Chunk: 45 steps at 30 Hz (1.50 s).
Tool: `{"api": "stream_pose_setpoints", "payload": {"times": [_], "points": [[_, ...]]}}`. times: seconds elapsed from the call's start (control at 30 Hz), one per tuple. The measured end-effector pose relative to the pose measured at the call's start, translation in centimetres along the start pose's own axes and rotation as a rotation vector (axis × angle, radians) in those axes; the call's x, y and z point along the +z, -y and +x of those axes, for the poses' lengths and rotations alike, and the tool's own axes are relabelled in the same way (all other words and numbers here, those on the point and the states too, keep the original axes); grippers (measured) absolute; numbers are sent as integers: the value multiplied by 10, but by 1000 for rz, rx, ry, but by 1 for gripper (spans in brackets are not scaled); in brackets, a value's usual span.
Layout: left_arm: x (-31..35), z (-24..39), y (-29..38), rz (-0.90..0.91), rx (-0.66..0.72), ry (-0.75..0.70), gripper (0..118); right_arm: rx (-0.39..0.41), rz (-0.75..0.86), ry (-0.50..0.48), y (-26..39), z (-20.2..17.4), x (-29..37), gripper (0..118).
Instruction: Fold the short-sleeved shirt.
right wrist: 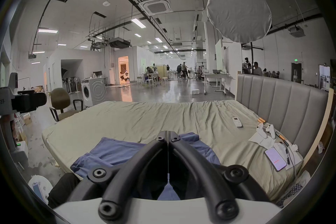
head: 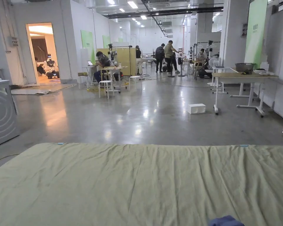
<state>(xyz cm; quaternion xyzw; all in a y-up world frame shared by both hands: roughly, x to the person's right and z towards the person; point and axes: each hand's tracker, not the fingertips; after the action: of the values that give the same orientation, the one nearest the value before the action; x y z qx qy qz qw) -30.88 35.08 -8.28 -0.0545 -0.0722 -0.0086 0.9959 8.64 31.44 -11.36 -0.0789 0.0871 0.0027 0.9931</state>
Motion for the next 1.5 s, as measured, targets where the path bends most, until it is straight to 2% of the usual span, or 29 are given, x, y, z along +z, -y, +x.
{"api": "stream_pose_setpoints", "payload": {"times": [0.3,0.43,0.8,0.97,1.0,1.1,1.13,1.23,1.33,1.43,1.5], "points": [[16,2,-5,-74,-80,-37,2,-21,14,-11,-5,8,2,0],[14,-5,-3,-84,-32,-40,2,-40,6,-34,-4,9,2,0],[-22,-22,5,-130,6,-57,2,-31,-19,-14,3,9,-5,0],[-75,-68,16,-166,267,-30,3,-69,-89,-30,16,15,-17,0],[-92,-78,18,-201,304,-26,10,-82,-110,-33,19,16,-20,0],[-154,-106,38,-335,310,-63,68,-120,-173,-39,32,21,-26,0],[-179,-115,50,-380,307,-63,82,-130,-197,-38,34,20,-29,0],[-251,-148,98,-498,427,-18,81,-134,-263,-31,45,23,-38,0],[-320,-161,142,-686,485,-112,81,-128,-309,-21,49,20,-48,0],[-367,-166,184,-776,352,-143,79,-144,-335,-15,51,20,-57,0],[-385,-159,203,-812,201,-175,71,-173,-352,-19,54,20,-62,0]]}}
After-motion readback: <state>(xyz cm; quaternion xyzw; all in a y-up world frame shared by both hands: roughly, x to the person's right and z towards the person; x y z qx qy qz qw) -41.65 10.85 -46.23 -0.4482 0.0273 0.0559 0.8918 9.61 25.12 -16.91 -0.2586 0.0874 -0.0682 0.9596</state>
